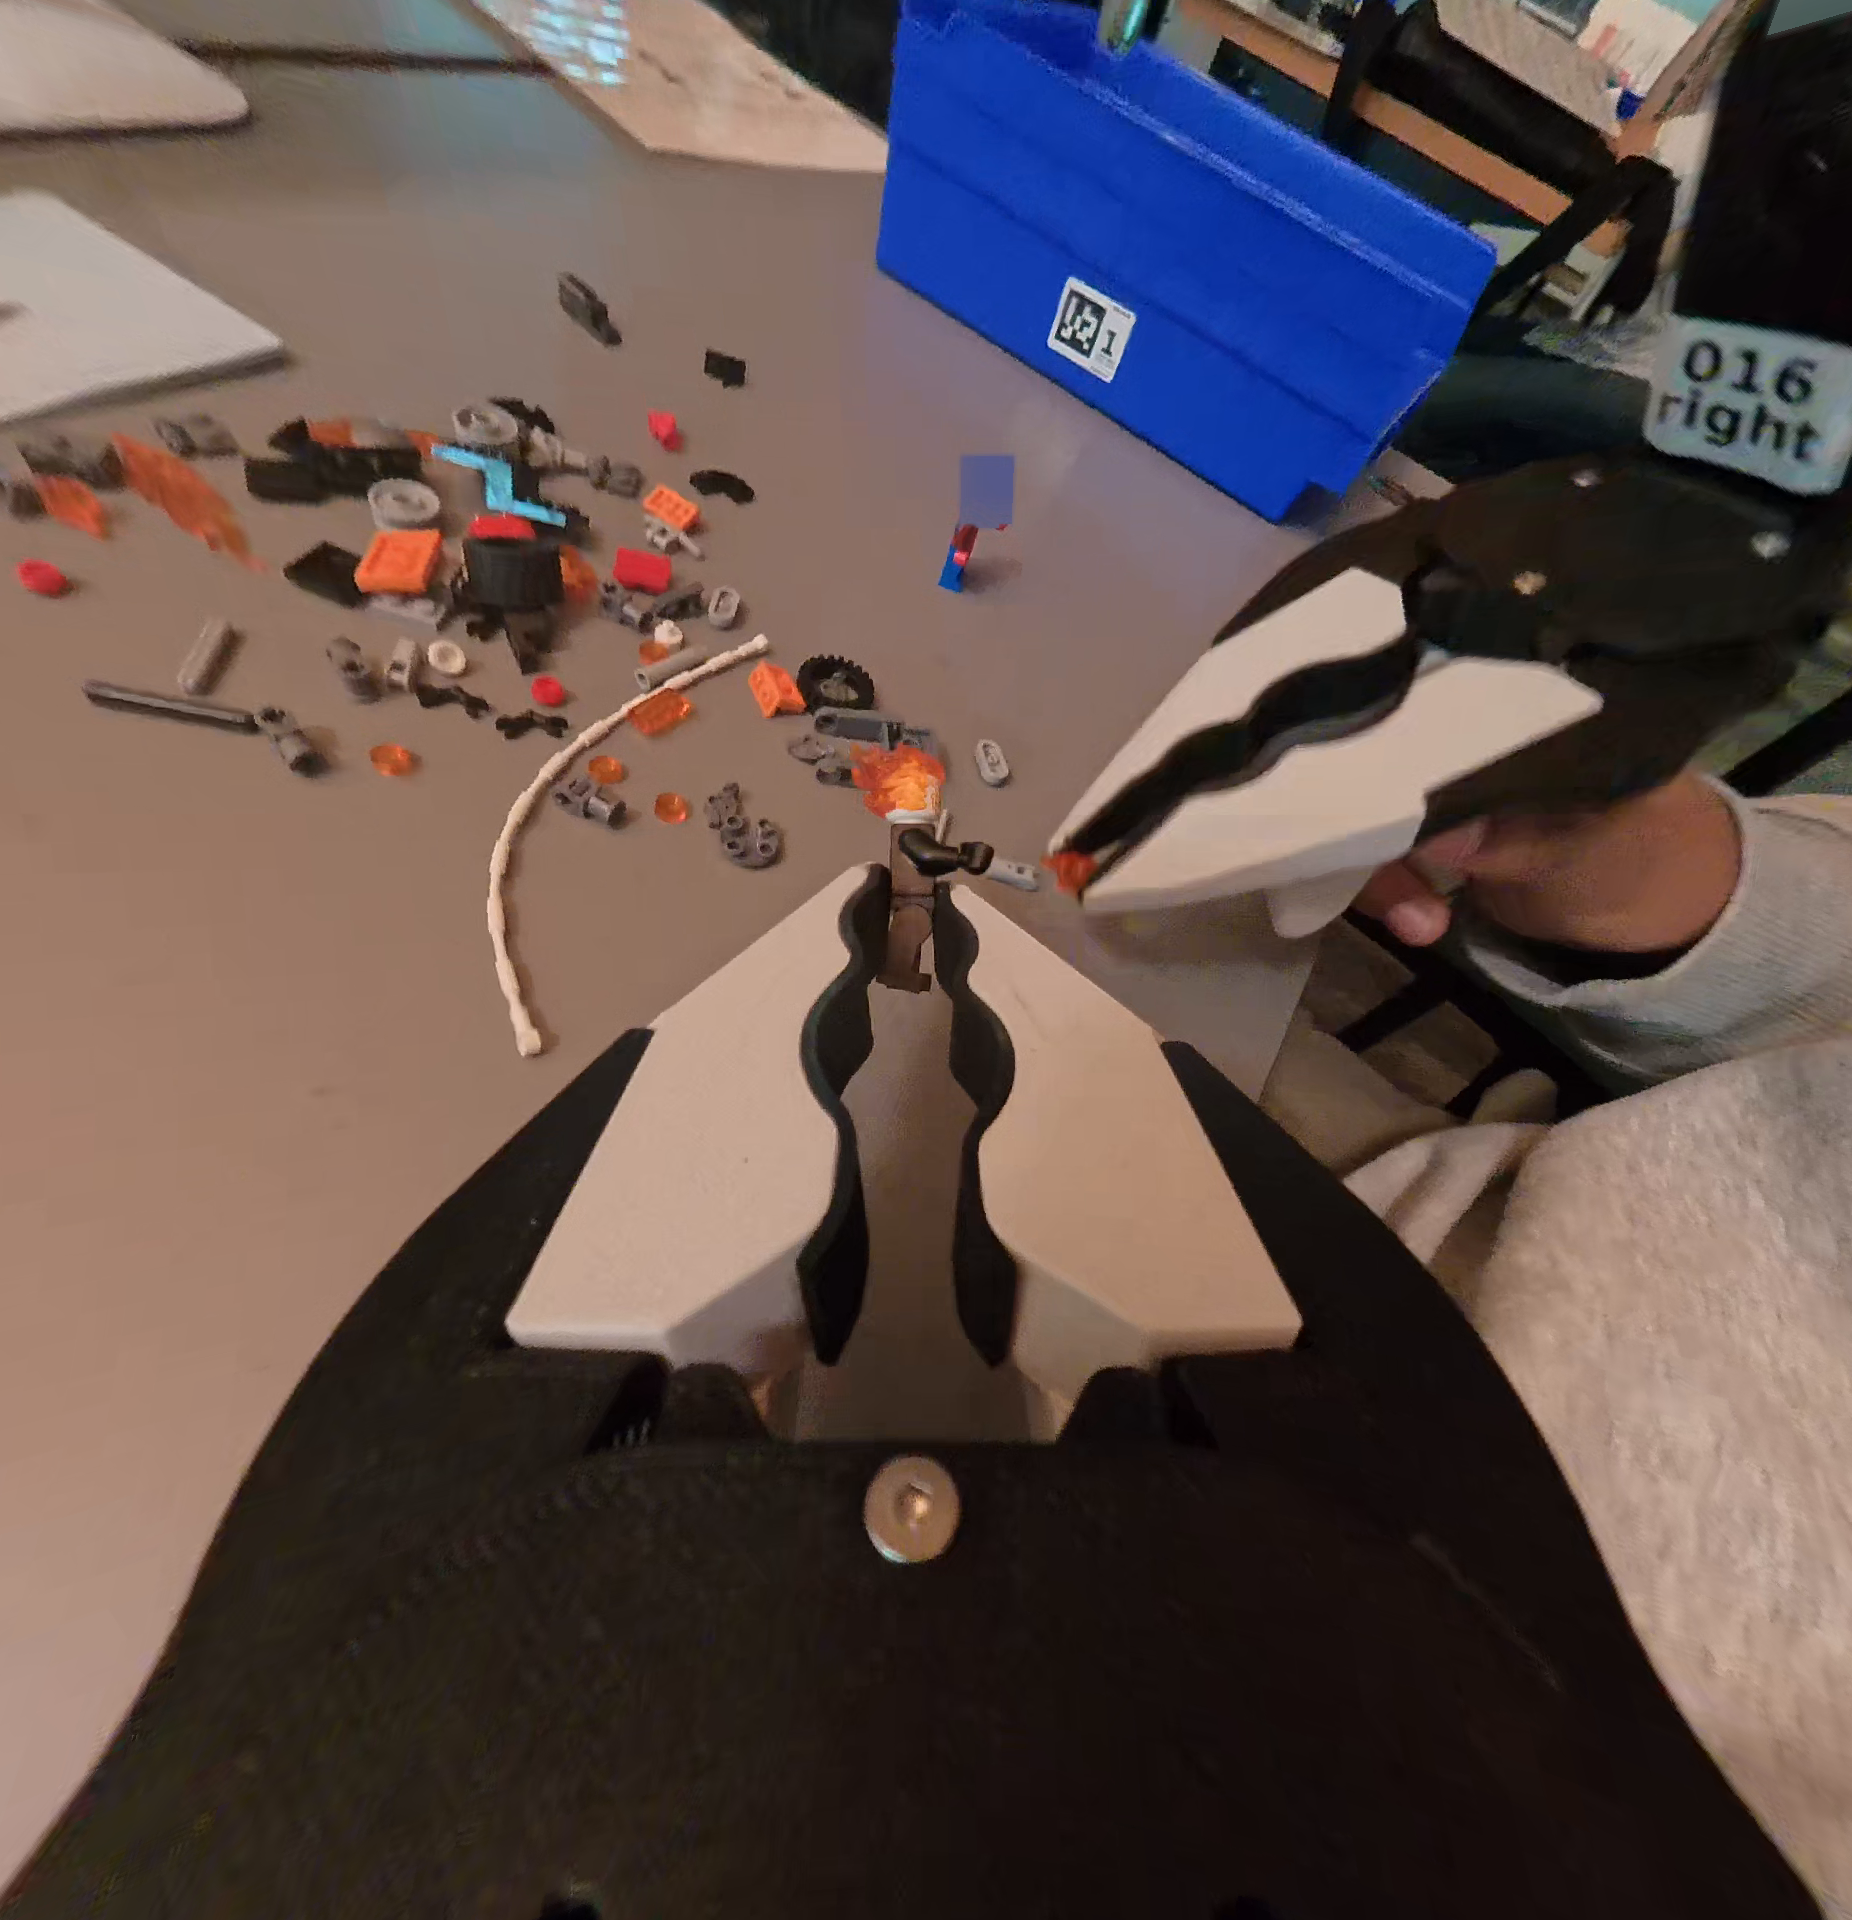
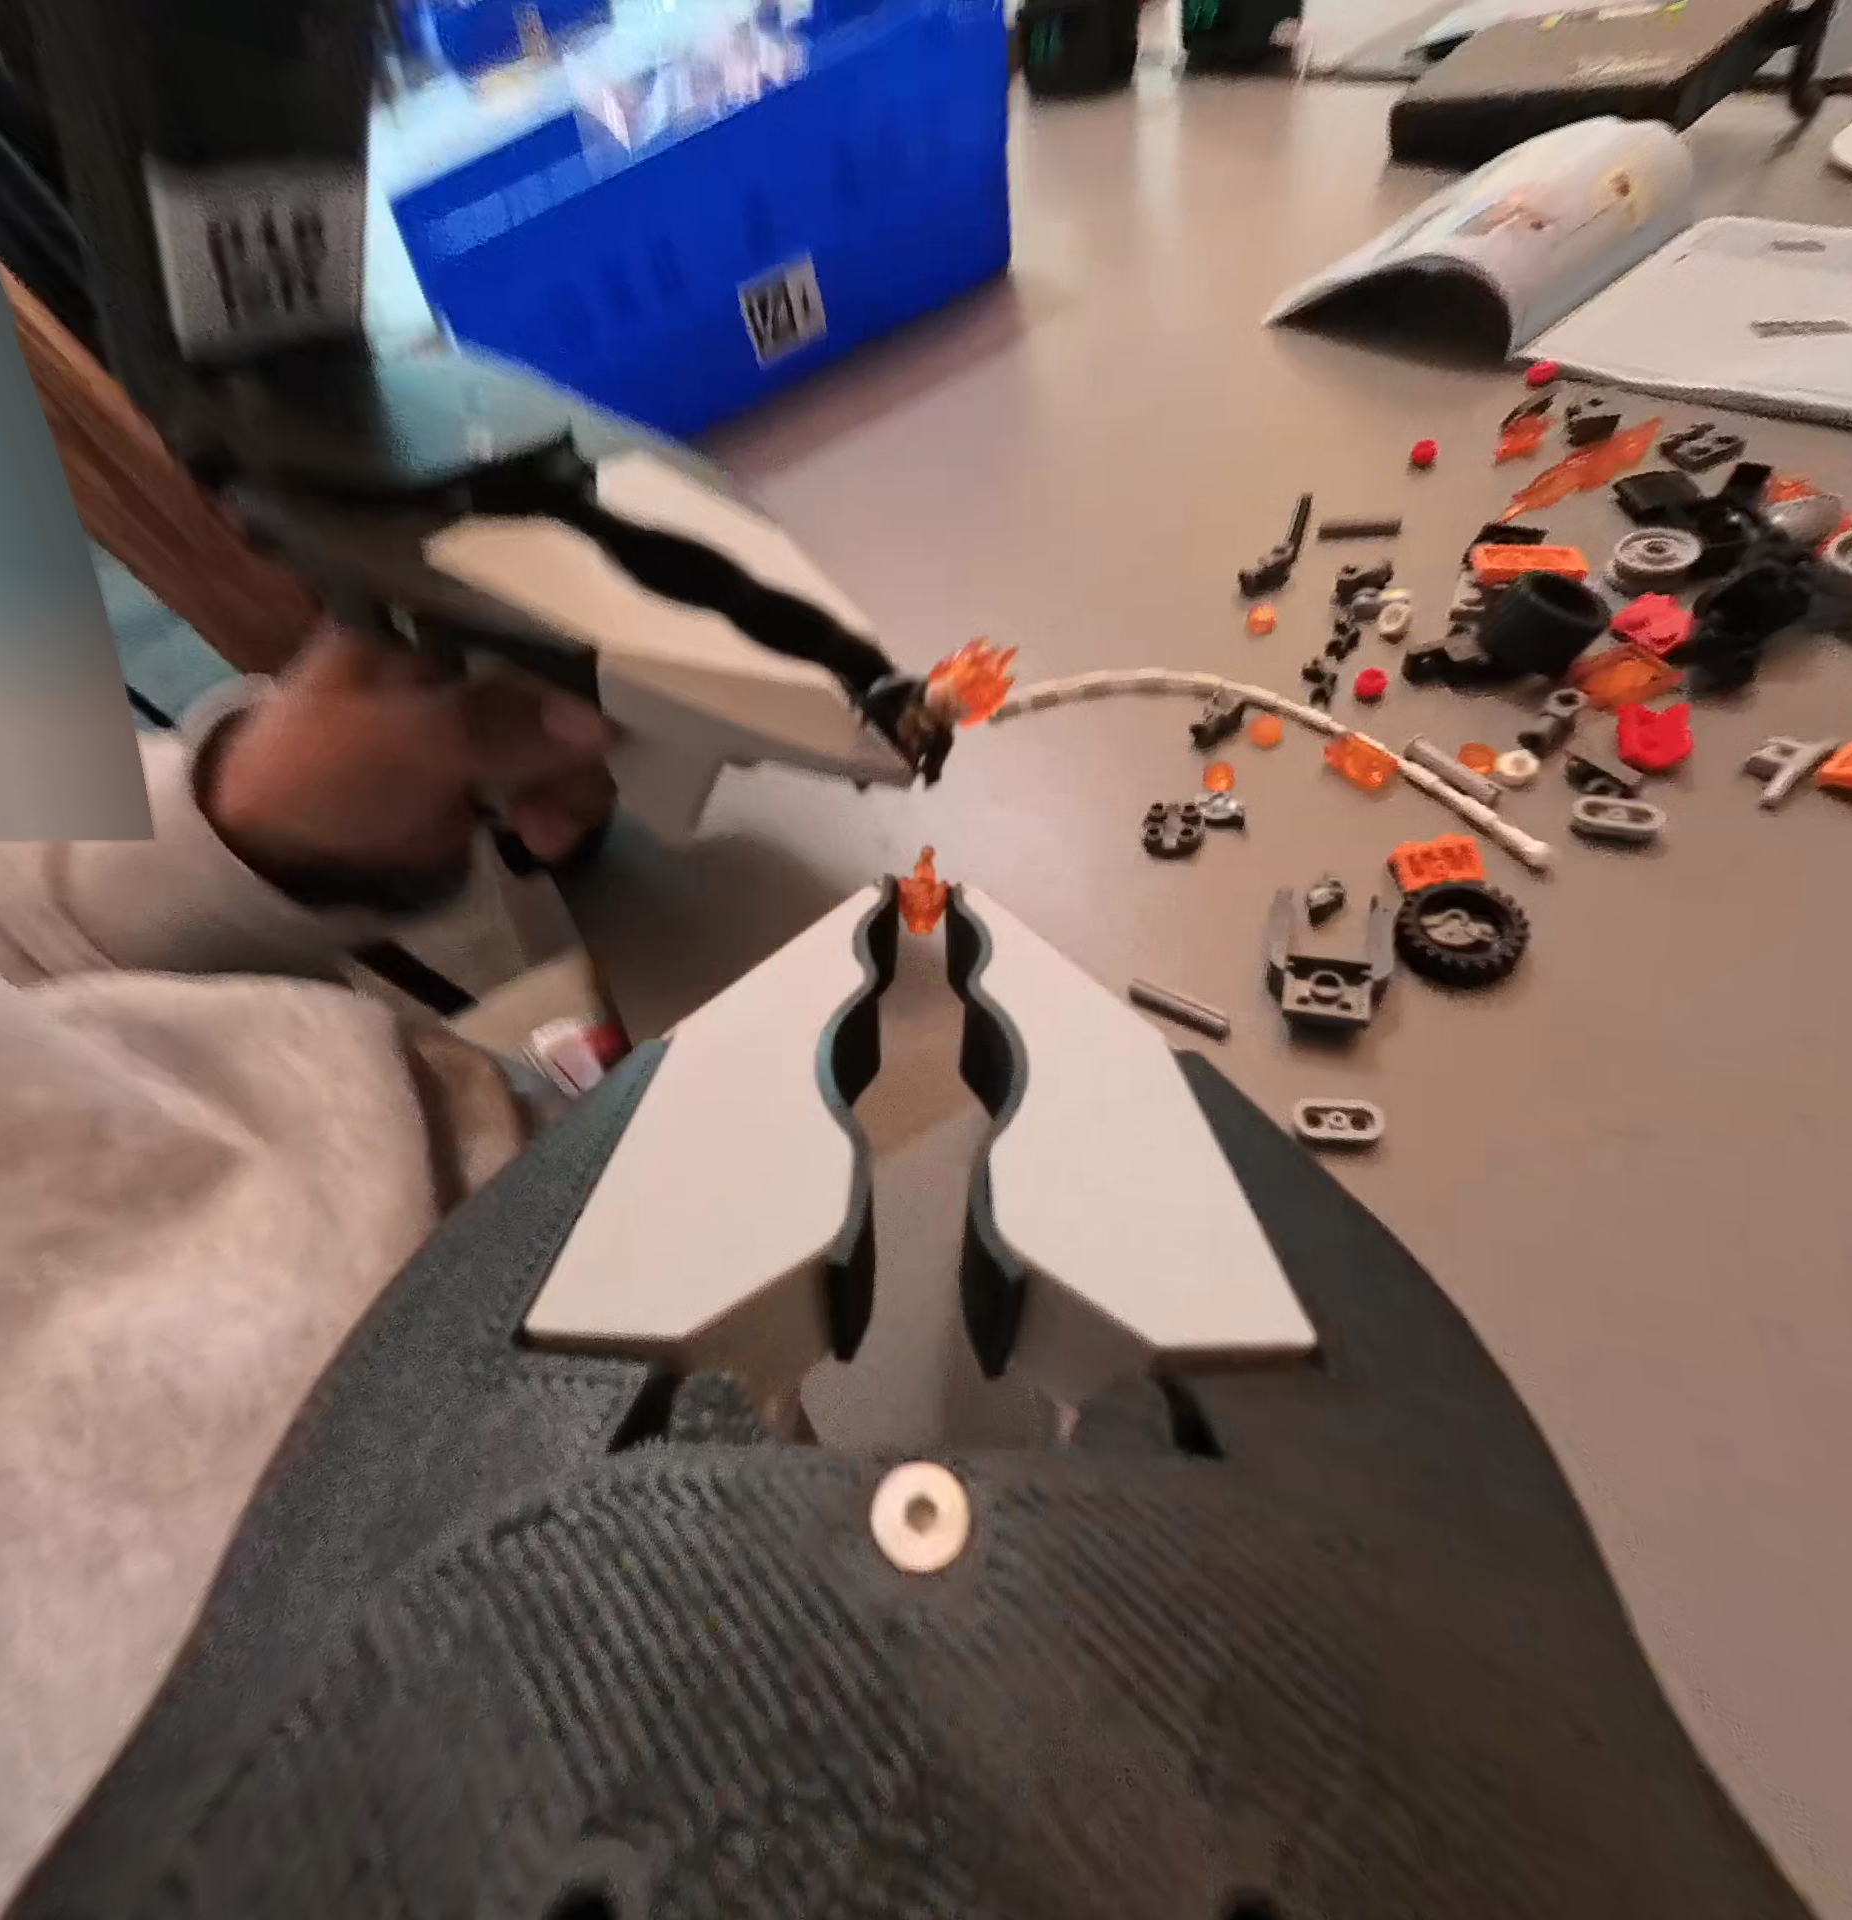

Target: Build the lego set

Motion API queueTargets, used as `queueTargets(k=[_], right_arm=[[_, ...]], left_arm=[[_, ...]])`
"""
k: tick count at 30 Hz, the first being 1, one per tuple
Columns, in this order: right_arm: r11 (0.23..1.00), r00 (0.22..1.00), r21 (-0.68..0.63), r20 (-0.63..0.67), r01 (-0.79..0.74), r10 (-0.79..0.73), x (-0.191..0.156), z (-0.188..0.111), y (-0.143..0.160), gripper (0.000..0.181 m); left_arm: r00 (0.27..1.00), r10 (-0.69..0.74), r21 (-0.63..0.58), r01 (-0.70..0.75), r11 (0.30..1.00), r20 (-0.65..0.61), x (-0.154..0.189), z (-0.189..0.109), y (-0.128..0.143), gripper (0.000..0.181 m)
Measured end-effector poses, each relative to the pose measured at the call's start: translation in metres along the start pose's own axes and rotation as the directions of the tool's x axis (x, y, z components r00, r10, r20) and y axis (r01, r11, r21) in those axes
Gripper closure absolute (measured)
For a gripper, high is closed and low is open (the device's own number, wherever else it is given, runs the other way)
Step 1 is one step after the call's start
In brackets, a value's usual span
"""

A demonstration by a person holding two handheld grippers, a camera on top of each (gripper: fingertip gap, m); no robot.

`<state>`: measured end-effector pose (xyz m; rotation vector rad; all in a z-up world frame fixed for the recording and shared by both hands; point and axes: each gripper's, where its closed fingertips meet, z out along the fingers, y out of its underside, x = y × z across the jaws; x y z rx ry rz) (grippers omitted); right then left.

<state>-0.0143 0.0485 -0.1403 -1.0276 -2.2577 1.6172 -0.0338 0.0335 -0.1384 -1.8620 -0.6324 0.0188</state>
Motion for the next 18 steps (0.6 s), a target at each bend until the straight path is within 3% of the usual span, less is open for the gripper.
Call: queueTargets(k=[5, 12, 18], right_arm=[[0.928, 0.931, 0.149, 0.189, -0.343, 0.314, 0.004, -0.011, -0.022, 0.174], [0.901, 0.910, 0.199, 0.244, -0.386, 0.336, -0.005, -0.009, -0.027, 0.174], [0.880, 0.889, 0.209, 0.278, -0.426, 0.365, -0.004, -0.010, -0.030, 0.174]], left_arm=[[0.989, 0.142, 0.045, -0.144, 0.989, 0.047, 0.010, 0.001, -0.008, 0.176], [0.958, 0.260, 0.116, -0.274, 0.955, 0.124, 0.019, -0.001, -0.019, 0.176], [0.952, 0.272, 0.140, -0.291, 0.946, 0.139, 0.021, -0.003, -0.022, 0.176]])
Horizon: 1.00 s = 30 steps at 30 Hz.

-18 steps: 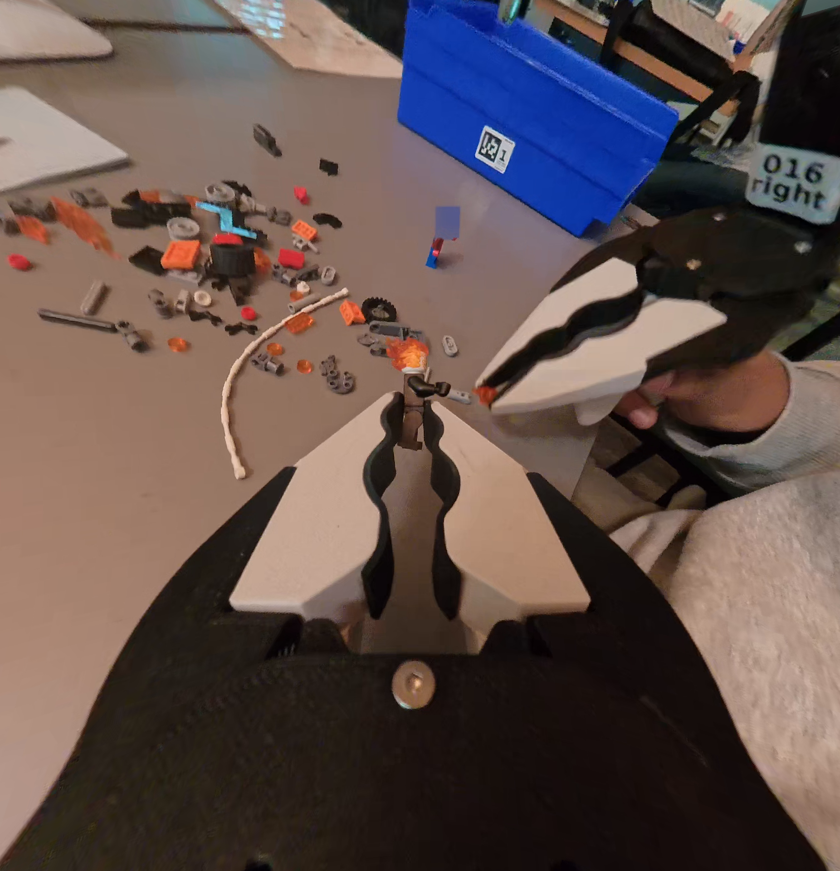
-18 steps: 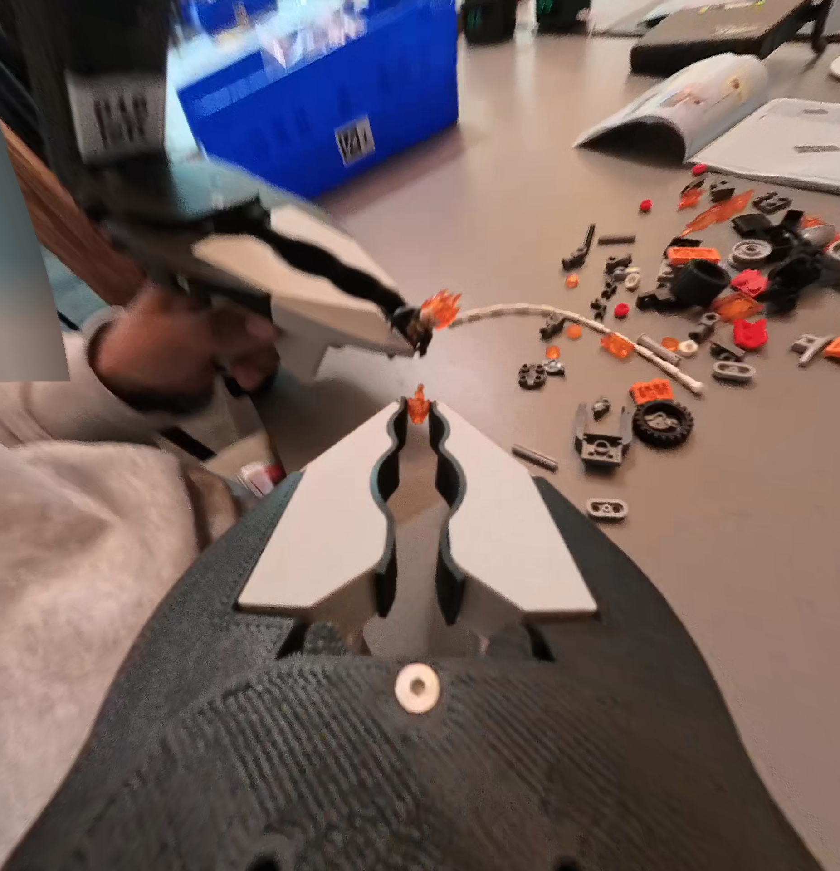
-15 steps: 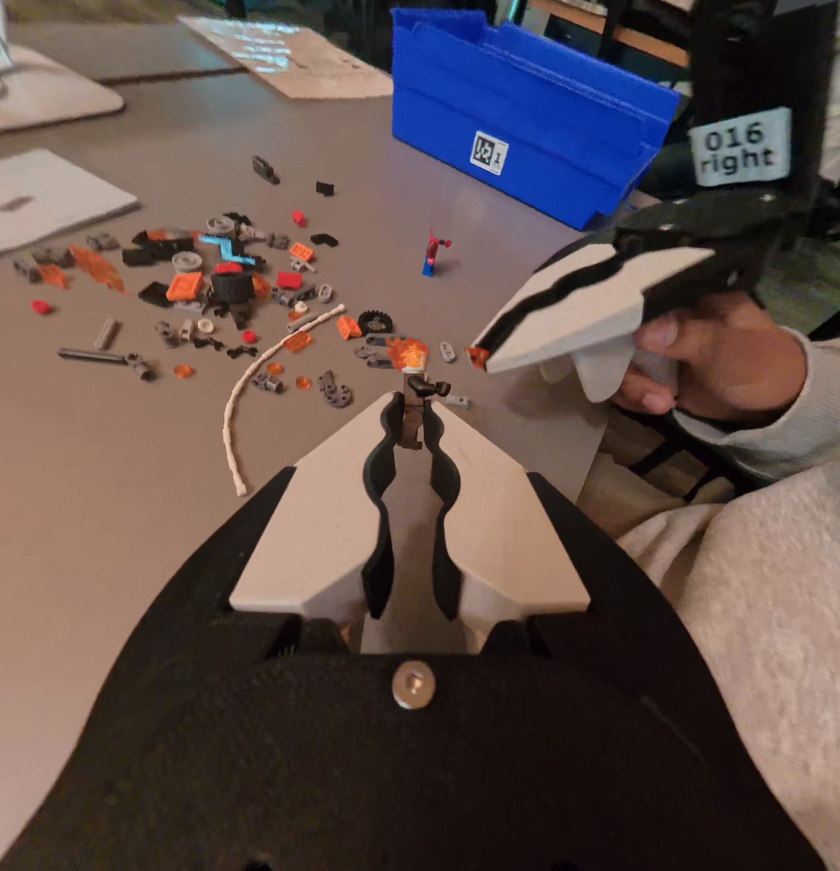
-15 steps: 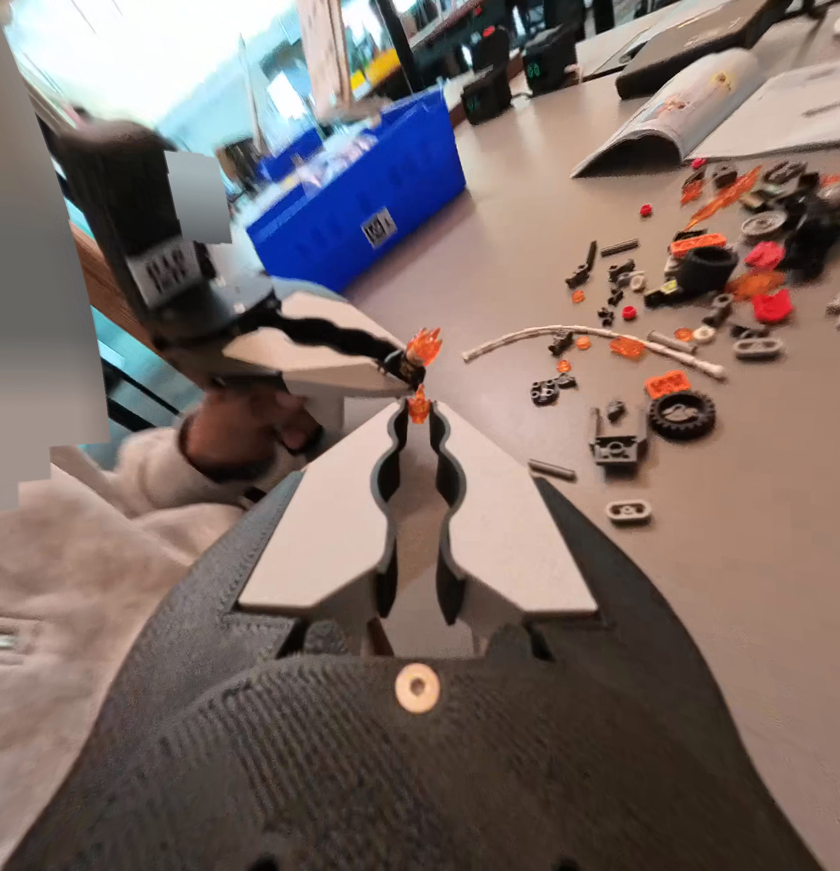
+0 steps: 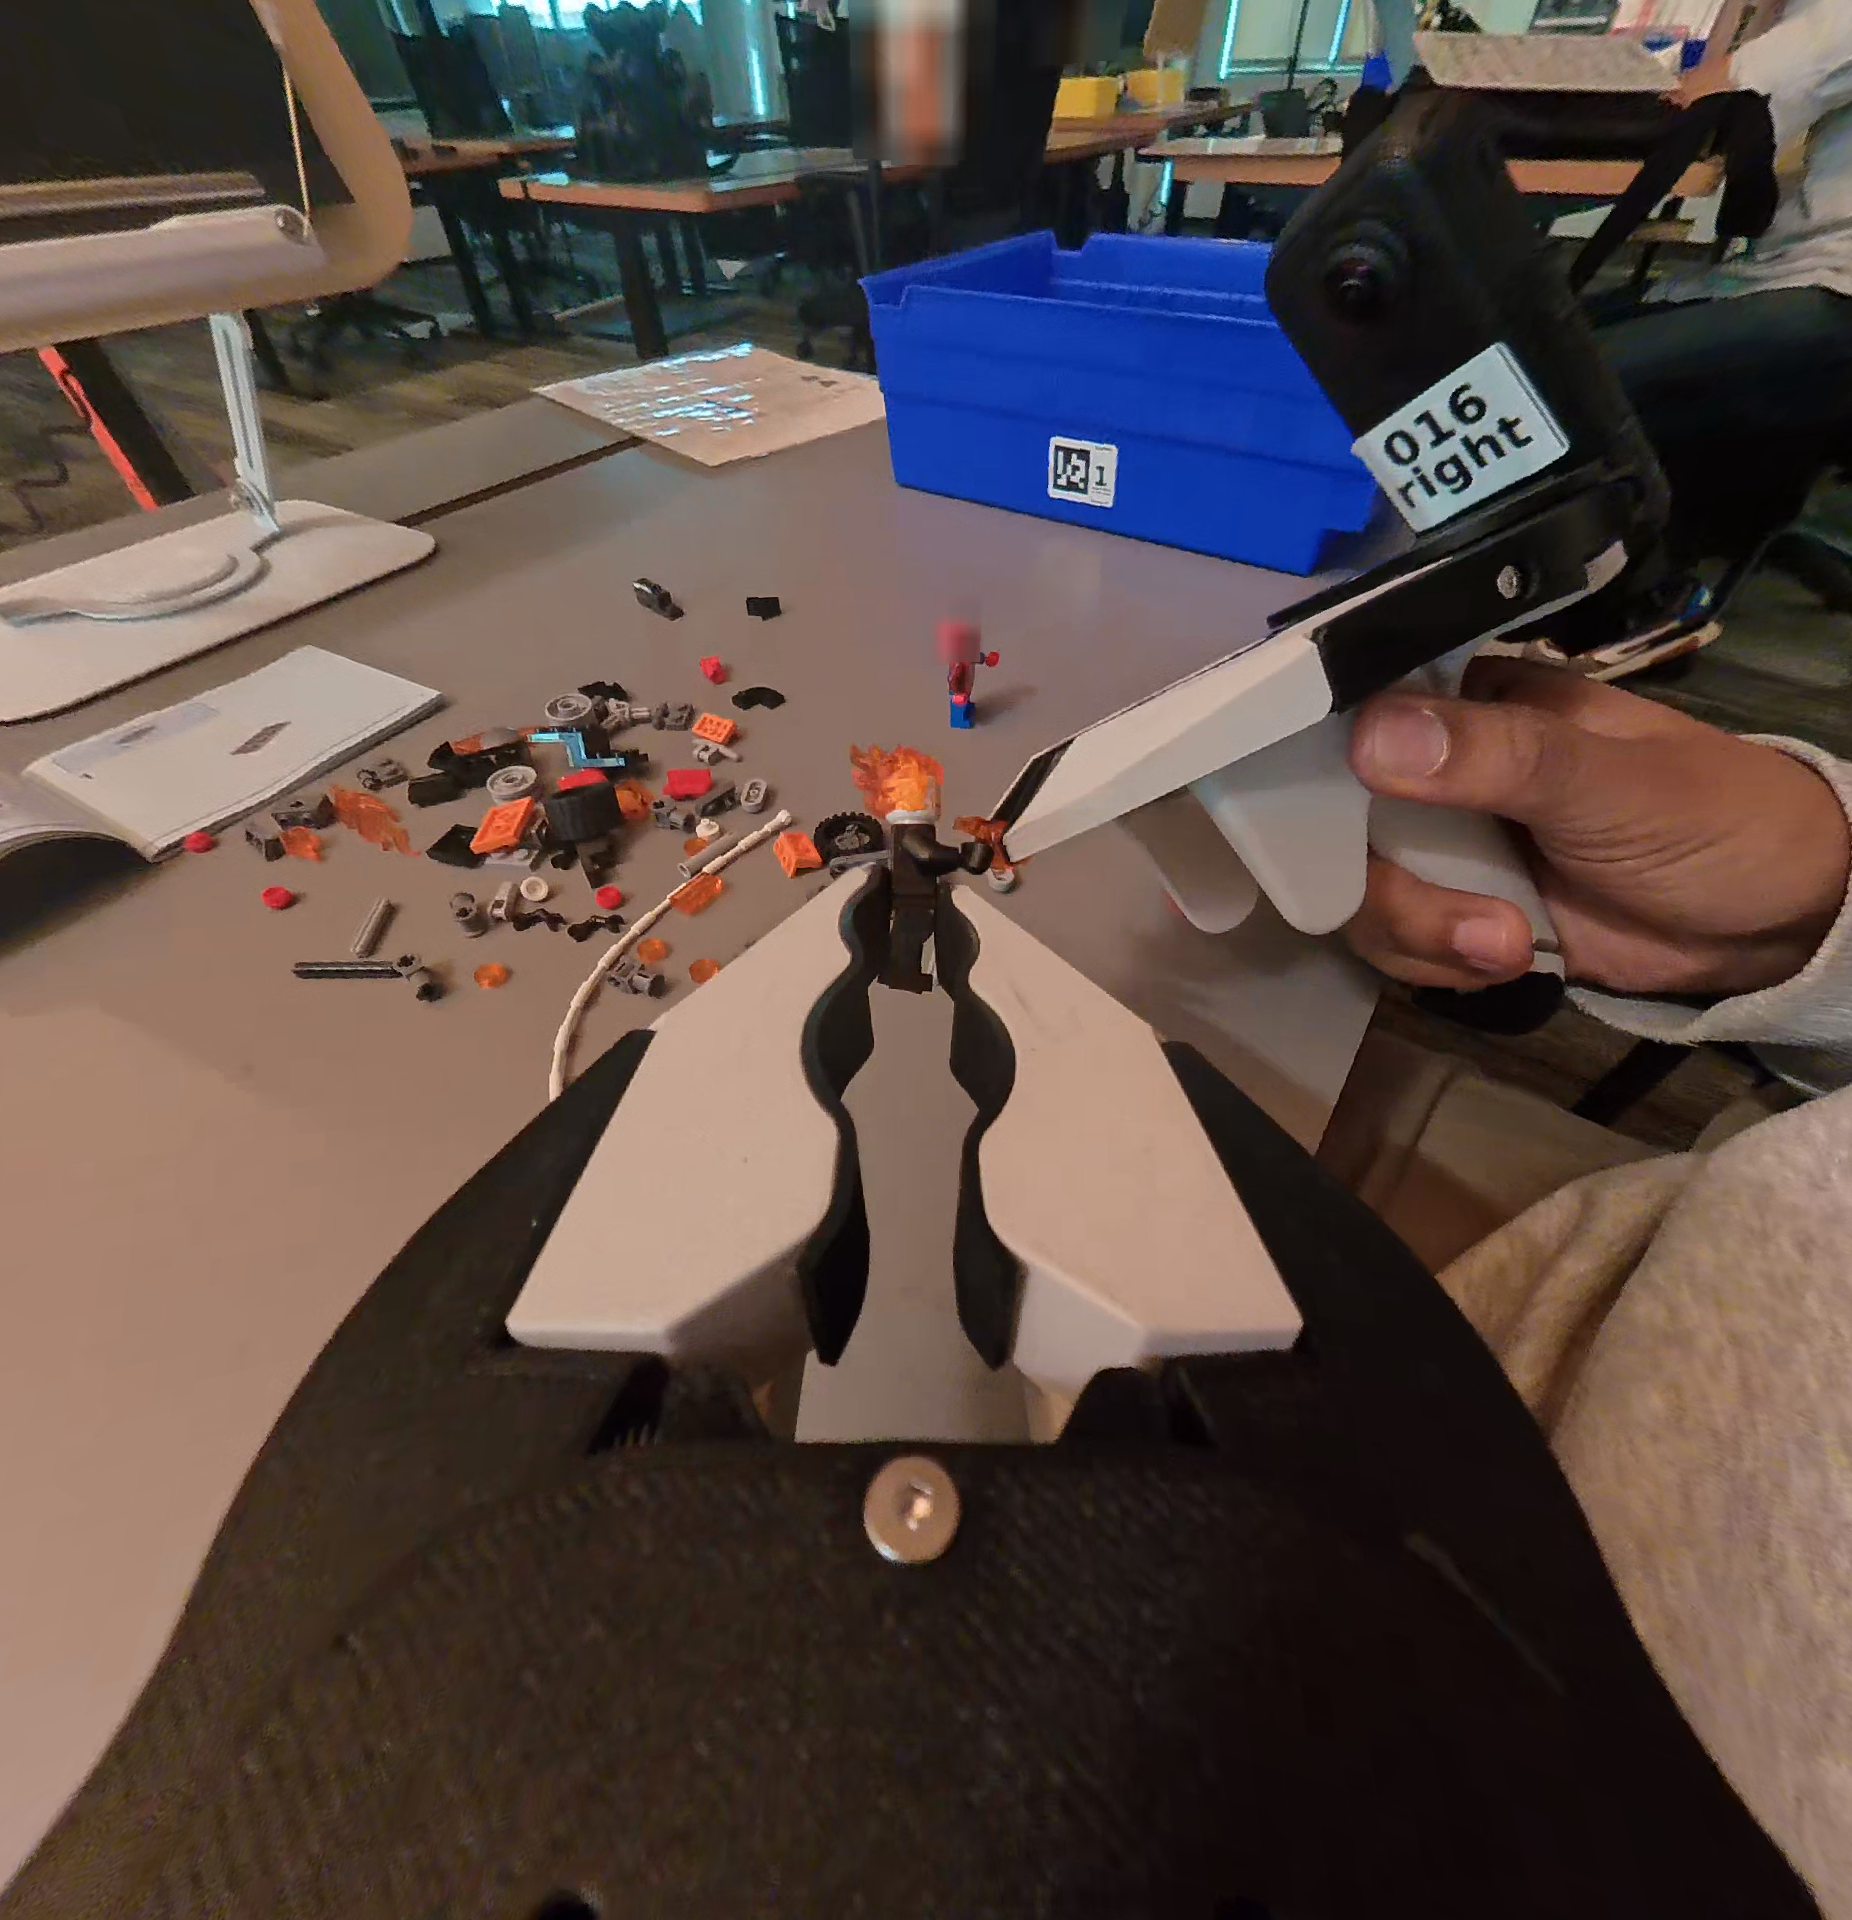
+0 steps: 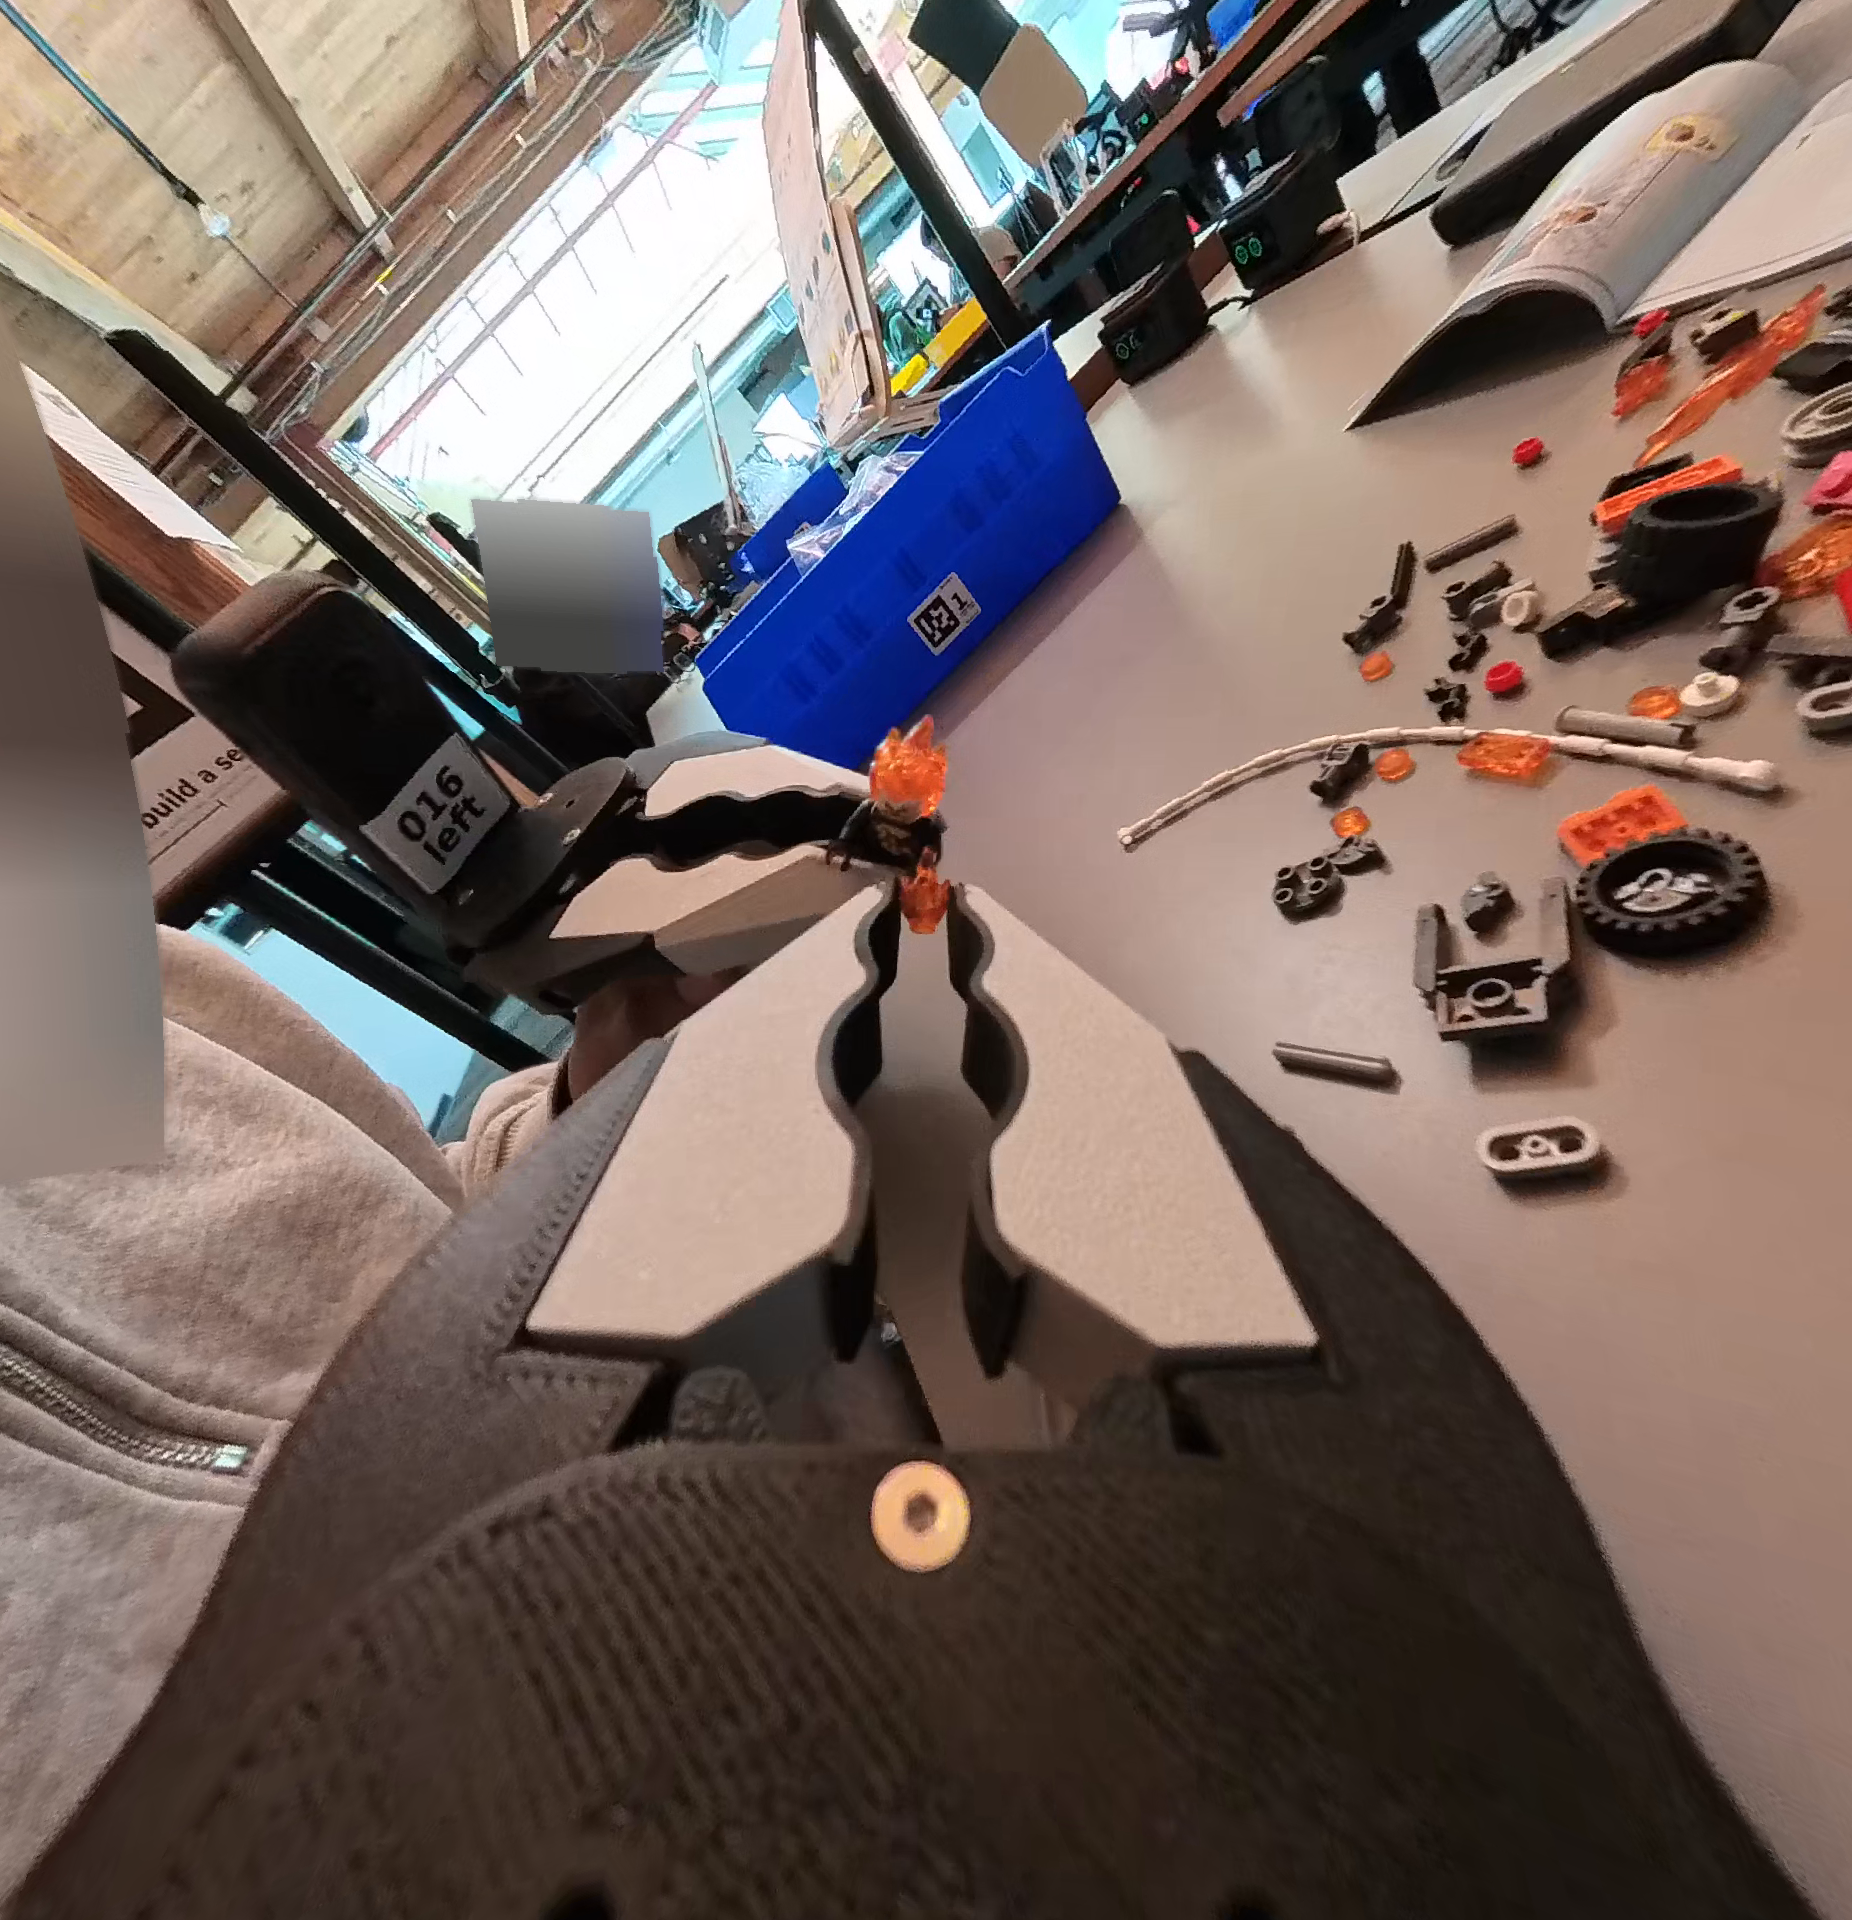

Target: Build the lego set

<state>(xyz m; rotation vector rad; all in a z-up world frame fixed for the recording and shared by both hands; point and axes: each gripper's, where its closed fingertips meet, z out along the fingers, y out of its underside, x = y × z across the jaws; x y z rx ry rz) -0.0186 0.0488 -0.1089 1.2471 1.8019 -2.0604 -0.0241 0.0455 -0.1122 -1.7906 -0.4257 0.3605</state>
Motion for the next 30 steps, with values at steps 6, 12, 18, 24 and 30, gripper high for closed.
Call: queueTargets(k=[6, 12, 18, 24, 30], right_arm=[[1.000, 0.999, 0.004, 0.024, -0.025, 0.025, -0.0021, 0.0008, 0.0006, 0.174], [0.998, 0.997, -0.001, 0.039, -0.064, 0.064, -0.0016, 0.0006, 0.0008, 0.174], [0.994, 0.992, -0.012, 0.051, -0.112, 0.113, 0.0004, 0.0004, 0.0034, 0.174], [0.972, 0.965, 0.006, 0.121, -0.235, 0.233, -0.0003, -0.0022, 0.0018, 0.175], [0.970, 0.964, 0.021, 0.122, -0.242, 0.237, 0.0006, -0.0035, -0.0011, 0.175]], left_arm=[[0.999, 0.030, -0.005, -0.030, 1.000, 0.022, 0.0008, 0.0005, 0.0003, 0.176], [0.998, 0.060, -0.009, -0.060, 0.998, 0.026, 0.0010, -0.0002, 0.0010, 0.176], [0.996, 0.086, -0.029, -0.085, 0.996, 0.036, 0.0017, 0.0009, 0.0033, 0.176], [0.996, 0.086, -0.036, -0.085, 0.996, 0.031, 0.0021, 0.0012, 0.0043, 0.176], [0.995, 0.090, -0.048, -0.088, 0.995, 0.037, 0.0004, 0.0010, 0.0059, 0.176]])
